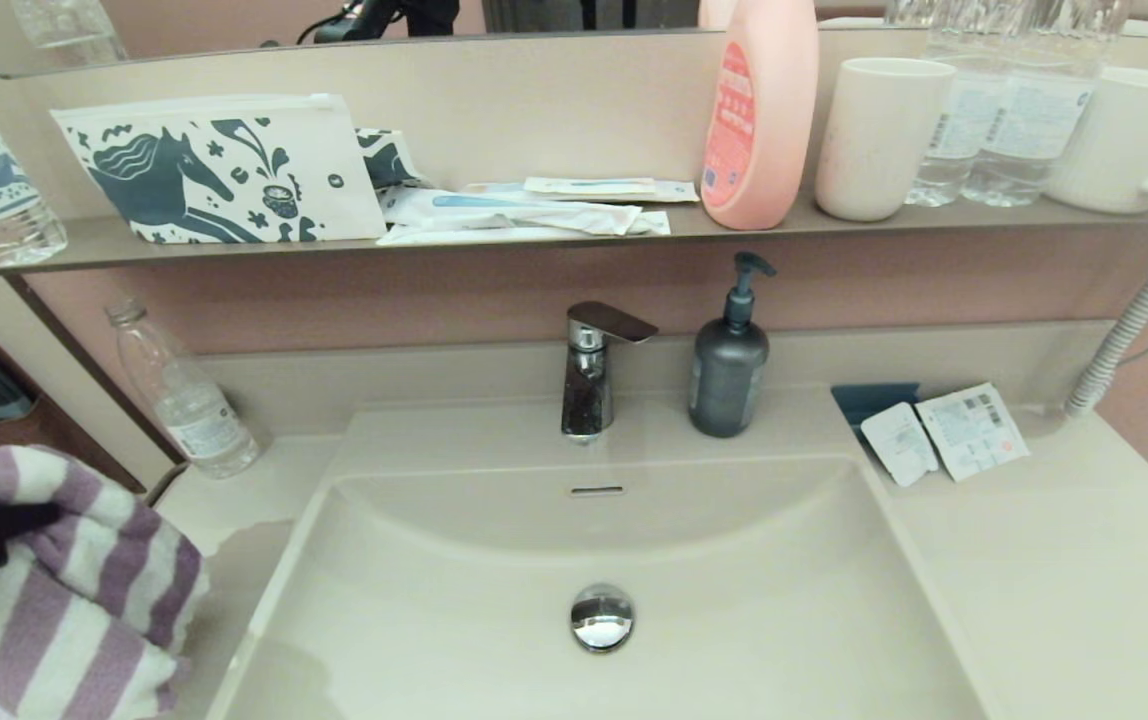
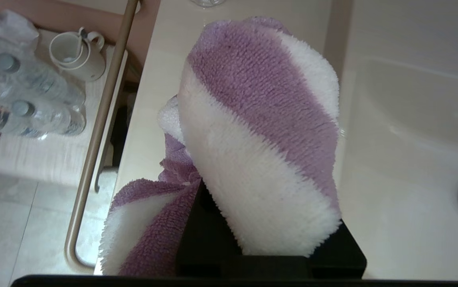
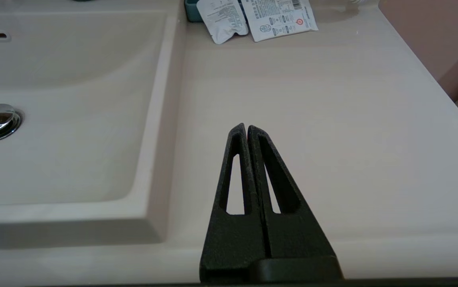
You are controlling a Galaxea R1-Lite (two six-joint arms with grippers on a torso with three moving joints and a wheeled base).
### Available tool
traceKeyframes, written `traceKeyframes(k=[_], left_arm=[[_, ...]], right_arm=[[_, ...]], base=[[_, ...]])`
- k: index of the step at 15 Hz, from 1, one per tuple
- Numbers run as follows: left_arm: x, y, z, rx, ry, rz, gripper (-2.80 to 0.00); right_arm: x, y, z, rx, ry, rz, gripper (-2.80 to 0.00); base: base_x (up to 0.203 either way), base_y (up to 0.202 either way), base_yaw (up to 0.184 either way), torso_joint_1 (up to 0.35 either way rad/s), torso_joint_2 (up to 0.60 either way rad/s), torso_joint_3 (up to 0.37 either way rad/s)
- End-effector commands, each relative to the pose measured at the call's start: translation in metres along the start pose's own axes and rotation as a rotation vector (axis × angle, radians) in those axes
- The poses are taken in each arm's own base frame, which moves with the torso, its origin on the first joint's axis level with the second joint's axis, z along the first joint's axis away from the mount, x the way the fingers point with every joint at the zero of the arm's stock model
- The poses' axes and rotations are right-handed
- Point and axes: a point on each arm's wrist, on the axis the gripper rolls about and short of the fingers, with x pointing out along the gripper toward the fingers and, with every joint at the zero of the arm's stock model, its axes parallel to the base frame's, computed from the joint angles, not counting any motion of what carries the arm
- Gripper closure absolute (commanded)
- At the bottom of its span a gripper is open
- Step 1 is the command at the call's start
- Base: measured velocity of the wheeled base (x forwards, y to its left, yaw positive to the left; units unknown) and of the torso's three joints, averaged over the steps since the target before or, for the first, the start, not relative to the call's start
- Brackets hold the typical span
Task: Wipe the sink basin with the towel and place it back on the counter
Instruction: Wipe the sink
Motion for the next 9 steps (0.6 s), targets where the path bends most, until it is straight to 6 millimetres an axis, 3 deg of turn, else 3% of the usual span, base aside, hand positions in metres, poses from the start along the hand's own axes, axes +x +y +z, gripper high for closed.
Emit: traceKeyframes(k=[1, 7, 9], left_arm=[[0.03, 0.01, -0.016, -0.018, 0.051, -0.02, 0.0], [0.094, 0.015, -0.038, -0.008, 0.1, -0.189, 0.0], [0.099, 0.005, -0.047, 0.011, 0.121, -0.225, 0.0]], right_arm=[[0.0, 0.0, 0.0, -0.001, 0.001, 0.001, 0.0], [0.0, 0.0, 0.0, -0.001, 0.001, 0.0, 0.0], [0.0, 0.0, 0.0, -0.001, 0.001, 0.001, 0.0]], base=[[0.0, 0.0, 0.0, 0.0, 0.0, 0.0], [0.0, 0.0, 0.0, 0.0, 0.0, 0.0], [0.0, 0.0, 0.0, 0.0, 0.0, 0.0]])
